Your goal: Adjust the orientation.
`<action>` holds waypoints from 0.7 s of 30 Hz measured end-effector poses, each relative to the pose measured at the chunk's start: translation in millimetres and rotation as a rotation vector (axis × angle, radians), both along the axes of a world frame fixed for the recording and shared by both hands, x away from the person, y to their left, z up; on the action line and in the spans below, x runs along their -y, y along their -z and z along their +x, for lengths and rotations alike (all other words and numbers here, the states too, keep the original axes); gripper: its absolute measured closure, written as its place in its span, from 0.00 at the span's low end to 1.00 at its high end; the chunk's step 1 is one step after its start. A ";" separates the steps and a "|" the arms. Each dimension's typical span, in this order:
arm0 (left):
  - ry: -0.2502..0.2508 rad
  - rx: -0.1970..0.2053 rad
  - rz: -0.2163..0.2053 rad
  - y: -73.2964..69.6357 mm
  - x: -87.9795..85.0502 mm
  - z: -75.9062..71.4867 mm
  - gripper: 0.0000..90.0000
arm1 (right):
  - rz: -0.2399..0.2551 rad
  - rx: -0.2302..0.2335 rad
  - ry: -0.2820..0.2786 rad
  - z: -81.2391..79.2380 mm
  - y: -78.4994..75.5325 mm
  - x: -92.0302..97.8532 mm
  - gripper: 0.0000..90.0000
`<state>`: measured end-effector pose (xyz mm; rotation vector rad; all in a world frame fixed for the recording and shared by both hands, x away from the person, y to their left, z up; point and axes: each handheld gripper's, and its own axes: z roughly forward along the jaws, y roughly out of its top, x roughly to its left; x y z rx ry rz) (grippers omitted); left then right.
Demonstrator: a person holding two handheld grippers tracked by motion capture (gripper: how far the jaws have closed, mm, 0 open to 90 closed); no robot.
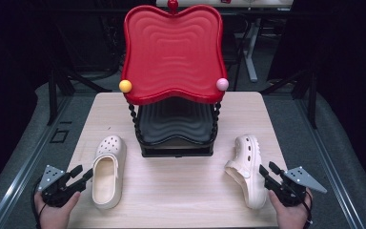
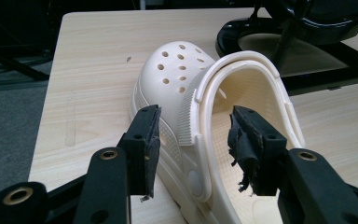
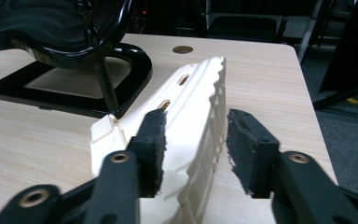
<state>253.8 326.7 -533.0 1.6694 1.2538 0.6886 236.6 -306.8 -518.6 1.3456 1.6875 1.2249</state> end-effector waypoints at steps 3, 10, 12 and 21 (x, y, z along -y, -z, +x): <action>-0.014 0.003 -0.002 0.7 0.9 2.5 0.56 | 0.004 0.001 -0.004 0.4 -0.7 -0.7 0.65; -0.033 -0.019 -0.013 2.3 0.2 2.9 0.55 | -0.032 0.001 -0.054 0.9 -1.1 -11.5 0.65; -0.036 -0.018 -0.023 1.9 -0.3 2.2 0.57 | -0.045 0.001 -0.058 1.2 -1.1 -12.9 0.65; -0.018 -0.009 0.015 -0.1 5.1 -0.2 0.61 | -0.030 0.012 -0.054 -0.3 -2.9 -12.5 0.66</action>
